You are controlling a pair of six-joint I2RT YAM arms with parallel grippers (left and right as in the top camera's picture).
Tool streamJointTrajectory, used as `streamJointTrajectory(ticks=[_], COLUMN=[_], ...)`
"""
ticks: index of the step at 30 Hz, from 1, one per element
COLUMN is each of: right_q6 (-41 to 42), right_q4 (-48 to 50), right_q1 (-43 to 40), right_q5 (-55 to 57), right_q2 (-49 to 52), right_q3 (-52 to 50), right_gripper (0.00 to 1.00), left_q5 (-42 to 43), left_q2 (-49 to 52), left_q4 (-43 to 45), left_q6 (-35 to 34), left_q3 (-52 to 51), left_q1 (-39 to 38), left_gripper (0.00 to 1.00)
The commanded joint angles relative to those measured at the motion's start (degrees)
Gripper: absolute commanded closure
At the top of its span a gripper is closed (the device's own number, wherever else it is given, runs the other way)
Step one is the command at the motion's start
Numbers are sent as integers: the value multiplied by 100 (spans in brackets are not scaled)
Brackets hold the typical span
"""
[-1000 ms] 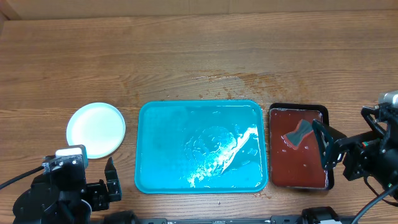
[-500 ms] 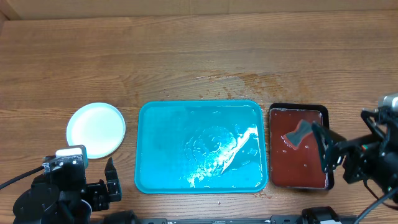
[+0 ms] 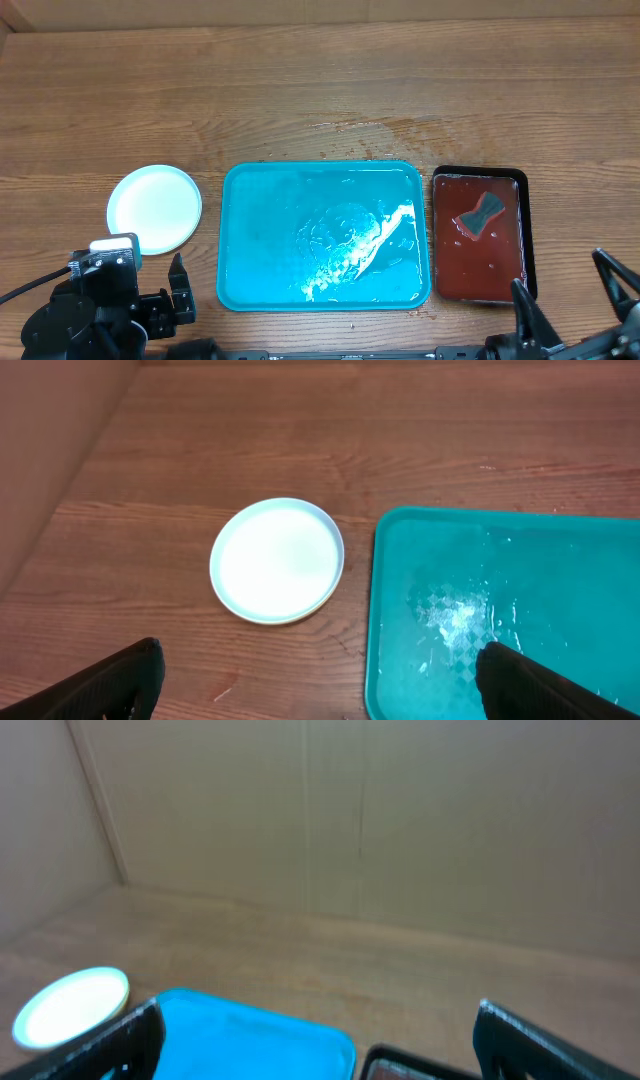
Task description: Clean dirty plates on tray and stack at the side
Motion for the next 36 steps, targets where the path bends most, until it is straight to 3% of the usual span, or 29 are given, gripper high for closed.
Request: streamJointTrajectory(ticks=[1, 15, 22, 36], right_q6=[-2, 20, 17, 20], right_q4=[535, 3523, 4319, 7003], right_q1=[33, 33, 33, 33], right_q5=[-98, -588, -625, -669], right_q2=[-557, -1746, -1746, -1746], right_q3=[-894, -3943, -4566, -6304], right_gripper=[0, 0, 0, 0], left_q5=[-13, -13, -13, -13], left_q2=[-17, -17, -17, -17], left_q4=[4, 2, 2, 2], left_q6=[90, 90, 90, 90], left_q3=[59, 59, 59, 59], left_q1=[-4, -4, -4, -4], left_gripper=[0, 0, 0, 0])
